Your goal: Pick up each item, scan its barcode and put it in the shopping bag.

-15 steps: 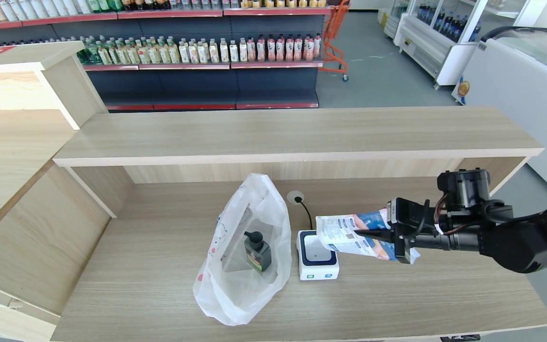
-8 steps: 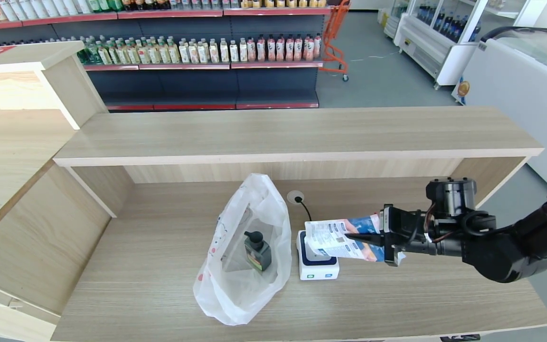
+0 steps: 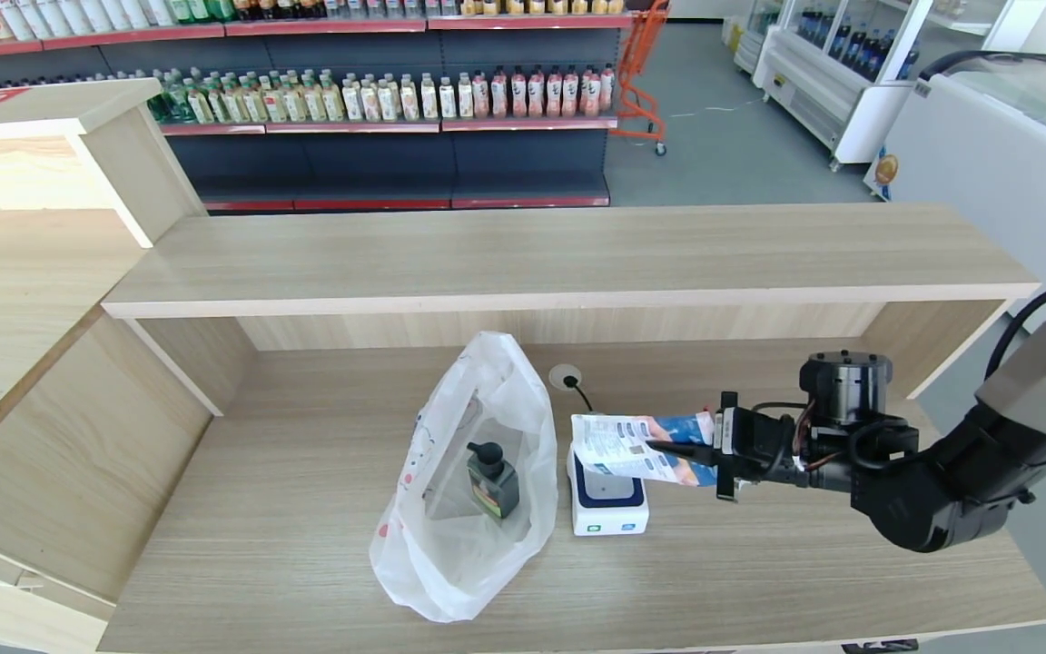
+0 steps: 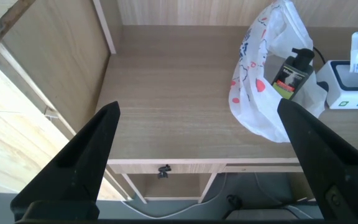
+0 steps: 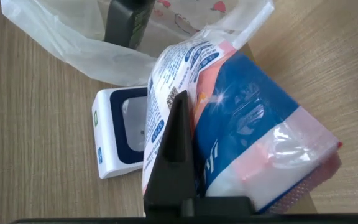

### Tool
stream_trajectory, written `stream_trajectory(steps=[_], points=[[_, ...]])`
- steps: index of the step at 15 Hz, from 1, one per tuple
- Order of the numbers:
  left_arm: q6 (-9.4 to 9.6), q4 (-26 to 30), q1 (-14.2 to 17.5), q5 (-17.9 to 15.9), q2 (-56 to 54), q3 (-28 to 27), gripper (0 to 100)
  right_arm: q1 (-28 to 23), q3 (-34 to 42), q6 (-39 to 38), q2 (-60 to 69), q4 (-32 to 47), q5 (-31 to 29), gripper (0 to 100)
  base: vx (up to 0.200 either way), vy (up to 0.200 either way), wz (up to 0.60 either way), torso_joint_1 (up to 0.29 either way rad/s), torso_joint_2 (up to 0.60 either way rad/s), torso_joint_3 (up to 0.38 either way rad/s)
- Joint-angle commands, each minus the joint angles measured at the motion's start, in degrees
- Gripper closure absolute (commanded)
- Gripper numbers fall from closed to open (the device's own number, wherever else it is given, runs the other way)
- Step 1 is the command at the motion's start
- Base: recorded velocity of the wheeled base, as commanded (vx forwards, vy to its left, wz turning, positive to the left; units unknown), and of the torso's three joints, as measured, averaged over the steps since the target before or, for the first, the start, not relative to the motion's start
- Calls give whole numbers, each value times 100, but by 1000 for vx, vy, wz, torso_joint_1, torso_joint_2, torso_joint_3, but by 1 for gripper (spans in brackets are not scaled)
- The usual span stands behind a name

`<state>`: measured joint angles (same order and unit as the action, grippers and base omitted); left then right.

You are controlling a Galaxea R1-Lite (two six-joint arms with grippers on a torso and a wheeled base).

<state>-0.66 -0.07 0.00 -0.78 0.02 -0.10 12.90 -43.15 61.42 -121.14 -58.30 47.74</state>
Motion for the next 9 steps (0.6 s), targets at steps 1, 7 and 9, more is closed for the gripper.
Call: stream_trajectory(steps=[1,7,9], points=[[-4,-1,0,-1,-2,1,0,-7,9,2,-165,-15,-1,100,0,0,0,0,0,0],[-4,-1,0,-1,-2,1,0,-7,9,-24,-138,-24,-1,100,0,0,0,0,0,0],[-4,-1,0,-1,-2,1,0,2,0,-350,-15,-33,-10,100,0,0,0,0,0,0]])
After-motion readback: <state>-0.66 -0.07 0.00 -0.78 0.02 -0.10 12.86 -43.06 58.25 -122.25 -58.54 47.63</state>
